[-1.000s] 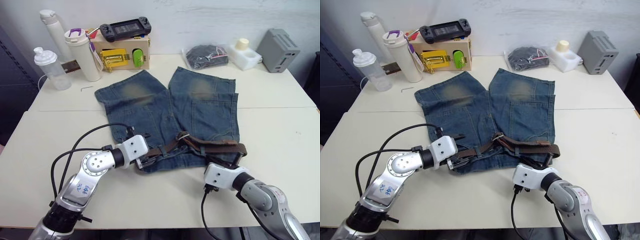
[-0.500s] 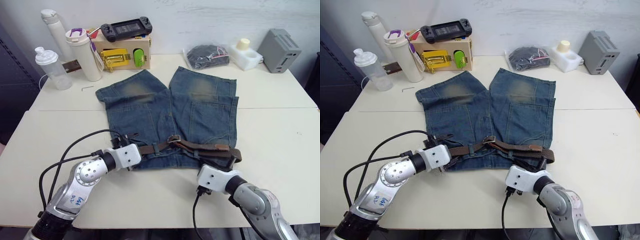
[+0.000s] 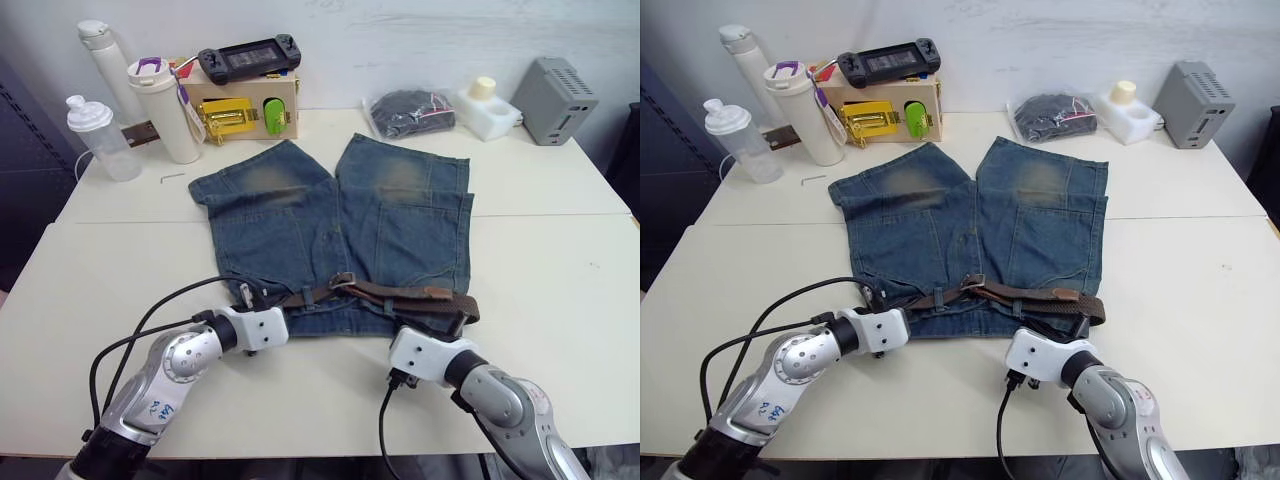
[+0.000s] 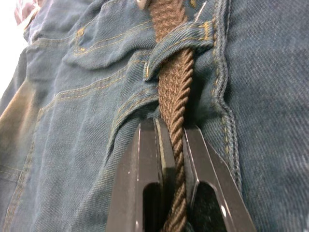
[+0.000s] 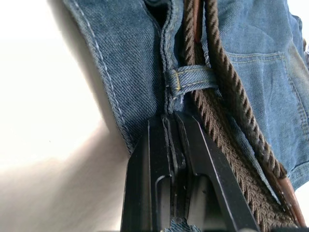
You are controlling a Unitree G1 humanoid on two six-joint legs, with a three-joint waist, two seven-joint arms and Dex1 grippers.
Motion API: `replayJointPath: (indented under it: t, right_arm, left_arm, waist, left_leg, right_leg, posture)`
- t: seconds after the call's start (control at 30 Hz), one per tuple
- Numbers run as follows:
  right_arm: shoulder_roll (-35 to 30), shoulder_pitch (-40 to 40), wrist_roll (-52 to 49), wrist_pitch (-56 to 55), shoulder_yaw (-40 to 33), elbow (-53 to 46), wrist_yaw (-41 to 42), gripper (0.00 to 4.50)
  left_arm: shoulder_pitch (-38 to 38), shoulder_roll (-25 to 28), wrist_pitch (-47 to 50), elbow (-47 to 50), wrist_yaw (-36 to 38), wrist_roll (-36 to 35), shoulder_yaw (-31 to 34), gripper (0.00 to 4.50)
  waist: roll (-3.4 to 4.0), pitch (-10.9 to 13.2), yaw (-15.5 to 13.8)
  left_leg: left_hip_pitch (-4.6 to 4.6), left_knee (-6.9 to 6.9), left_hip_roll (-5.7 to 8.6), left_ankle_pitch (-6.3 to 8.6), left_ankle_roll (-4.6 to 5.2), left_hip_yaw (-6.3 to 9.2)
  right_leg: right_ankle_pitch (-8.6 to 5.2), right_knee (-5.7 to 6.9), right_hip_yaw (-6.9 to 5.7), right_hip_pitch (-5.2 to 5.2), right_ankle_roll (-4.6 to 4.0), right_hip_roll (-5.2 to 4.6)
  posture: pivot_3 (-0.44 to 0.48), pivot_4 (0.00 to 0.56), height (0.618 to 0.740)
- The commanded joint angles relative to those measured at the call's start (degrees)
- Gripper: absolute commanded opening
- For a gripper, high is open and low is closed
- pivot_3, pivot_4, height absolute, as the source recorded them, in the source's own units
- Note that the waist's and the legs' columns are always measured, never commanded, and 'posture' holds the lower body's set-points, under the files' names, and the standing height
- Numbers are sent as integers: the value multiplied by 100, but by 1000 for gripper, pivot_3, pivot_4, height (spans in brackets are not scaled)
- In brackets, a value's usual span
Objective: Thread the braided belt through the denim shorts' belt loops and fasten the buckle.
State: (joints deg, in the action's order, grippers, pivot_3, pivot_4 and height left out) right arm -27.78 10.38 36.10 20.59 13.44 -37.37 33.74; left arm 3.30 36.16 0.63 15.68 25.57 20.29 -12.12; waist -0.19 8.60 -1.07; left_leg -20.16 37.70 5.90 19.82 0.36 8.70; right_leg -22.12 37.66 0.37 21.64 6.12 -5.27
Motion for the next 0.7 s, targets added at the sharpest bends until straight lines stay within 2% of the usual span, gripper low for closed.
replayJointPath:
  t: [0.03,0.27,0.53,0.7]
  right_arm:
    - [79,36,35,302,-51,-90,54,0]
    - [86,122,55,611,-149,-125,126,0]
    - [53,128,18,671,-156,-129,109,0]
    - [94,69,-58,646,-63,-119,141,0]
  left_arm:
    - [-518,280,258,-617,-112,-148,737,39]
    - [-780,469,212,-1303,-330,-443,1337,39]
    - [-994,565,247,-1415,-396,-438,1248,39]
    - [-1084,559,-50,-1240,-300,-471,1039,39]
  waist:
    - [1,-1,32]
    - [12,-10,105]
    - [41,-29,118]
    - [61,-44,123]
  left_leg:
    - [3,-8,-2,-2,-4,-1]
    - [40,-58,-8,-16,-24,-2]
    - [60,-72,-28,-13,-34,-12]
    - [72,-75,-59,-3,-50,-29]
  right_leg:
    - [-1,0,0,1,-1,1]
    - [-7,0,-1,-9,-11,2]
    - [-10,0,5,-17,-17,19]
    - [-14,-1,16,-17,-23,50]
  posture:
    - [0,150,733]
    - [0,150,733]
    - [0,150,733]
    - [0,150,733]
